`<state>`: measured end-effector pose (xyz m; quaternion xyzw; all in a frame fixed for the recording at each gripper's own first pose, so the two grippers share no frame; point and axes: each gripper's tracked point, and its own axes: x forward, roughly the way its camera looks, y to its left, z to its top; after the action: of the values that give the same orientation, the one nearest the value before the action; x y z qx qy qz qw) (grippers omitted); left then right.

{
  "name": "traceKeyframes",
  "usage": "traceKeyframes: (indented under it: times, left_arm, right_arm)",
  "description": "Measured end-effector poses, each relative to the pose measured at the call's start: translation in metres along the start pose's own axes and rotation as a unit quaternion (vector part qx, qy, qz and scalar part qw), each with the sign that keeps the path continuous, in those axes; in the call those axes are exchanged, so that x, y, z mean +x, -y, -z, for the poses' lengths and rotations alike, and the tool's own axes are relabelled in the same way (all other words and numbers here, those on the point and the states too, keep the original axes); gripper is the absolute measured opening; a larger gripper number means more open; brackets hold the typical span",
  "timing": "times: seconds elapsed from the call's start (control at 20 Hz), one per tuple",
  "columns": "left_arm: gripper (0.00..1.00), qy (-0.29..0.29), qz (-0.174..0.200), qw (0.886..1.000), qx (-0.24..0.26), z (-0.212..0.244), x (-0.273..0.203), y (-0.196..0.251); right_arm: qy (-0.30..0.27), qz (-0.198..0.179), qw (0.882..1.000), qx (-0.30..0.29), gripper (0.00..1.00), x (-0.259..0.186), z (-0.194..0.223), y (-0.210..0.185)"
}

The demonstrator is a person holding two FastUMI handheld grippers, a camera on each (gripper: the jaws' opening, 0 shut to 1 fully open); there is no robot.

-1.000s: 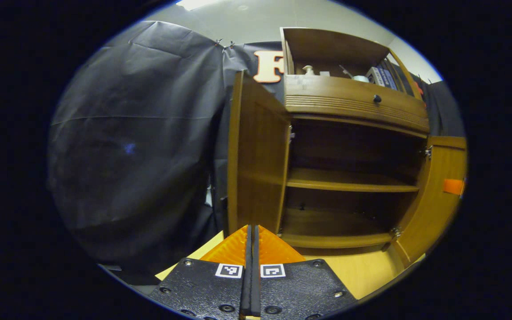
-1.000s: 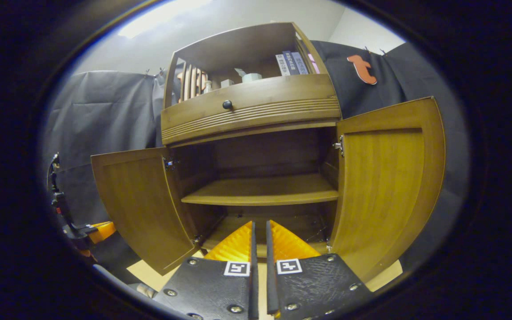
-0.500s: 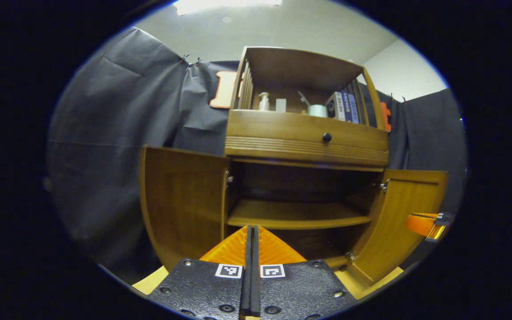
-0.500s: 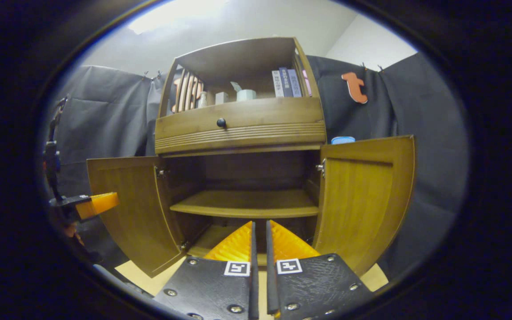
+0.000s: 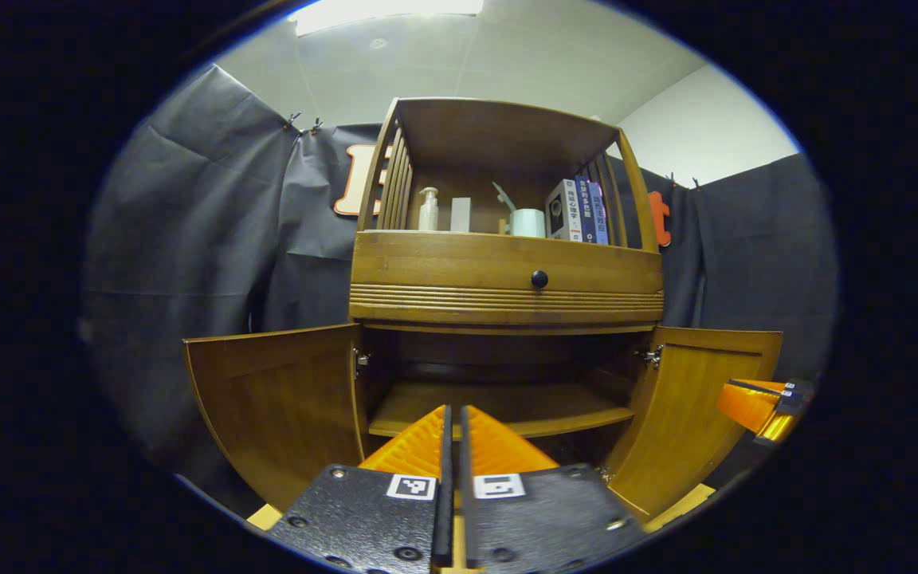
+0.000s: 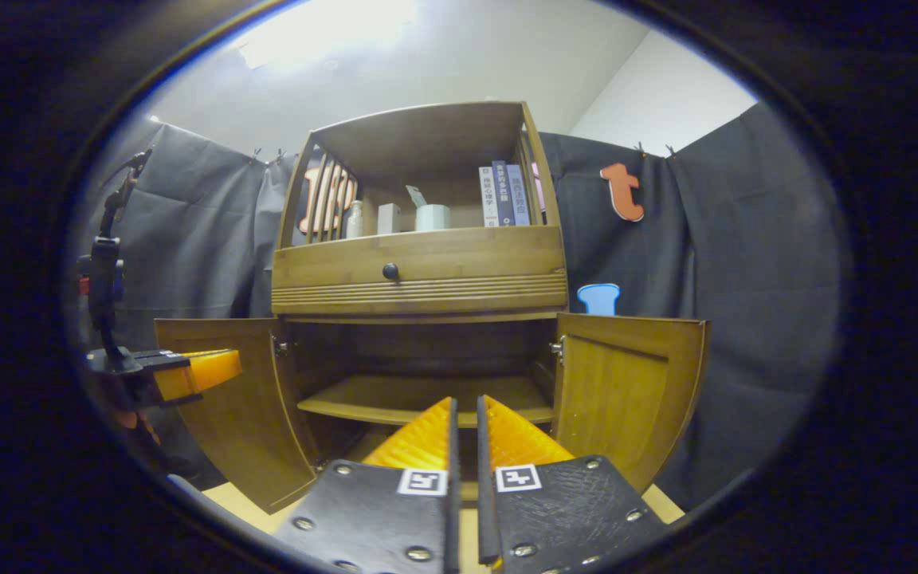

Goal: Open the right door of the double-door shoe cabinet with the right hand, and open the left door with the left hand.

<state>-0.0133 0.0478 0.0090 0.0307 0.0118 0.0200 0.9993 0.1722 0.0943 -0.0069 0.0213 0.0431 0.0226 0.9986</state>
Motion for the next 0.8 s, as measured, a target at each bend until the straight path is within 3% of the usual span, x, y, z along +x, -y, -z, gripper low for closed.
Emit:
traceKeyframes:
  times: [0.05,0.15,0.3,0.35,0.45,0.6,0.65,0.8]
  left_arm:
    - [0.24,0.0,0.007,1.0,-0.001,-0.001,0.001,0.003]
    - [0.35,0.001,0.011,1.0,-0.007,0.0,0.002,0.006]
    - [0.64,0.006,0.012,1.0,-0.02,-0.005,0.001,0.008]
    - [0.74,0.008,0.011,1.0,-0.02,-0.006,-0.001,0.007]
    - [0.9,0.01,0.006,1.0,-0.015,-0.006,-0.003,0.003]
    - [0.94,0.014,-0.003,1.0,-0.009,-0.009,-0.008,-0.002]
    - [0.9,0.015,-0.003,1.0,-0.007,-0.008,-0.009,-0.002]
    - [0.9,0.019,-0.008,1.0,-0.001,-0.011,-0.013,-0.006]
  right_arm:
    - [0.003,0.001,1.0,-0.001,0.12,-0.001,-0.002,-0.001]
    - [0.007,0.003,1.0,-0.004,0.12,-0.001,-0.004,0.0]
    - [0.012,0.006,1.0,-0.003,0.38,-0.005,-0.009,0.0]
    - [0.015,0.003,1.0,-0.001,0.31,-0.006,-0.011,0.0]
    - [0.012,-0.002,1.0,0.005,0.57,-0.005,-0.01,-0.006]
    - [0.01,-0.005,1.0,0.008,0.97,-0.008,-0.009,-0.007]
    - [0.01,-0.006,1.0,0.008,0.97,-0.008,-0.009,-0.007]
    - [0.008,-0.008,1.0,0.007,0.97,-0.01,-0.009,-0.009]
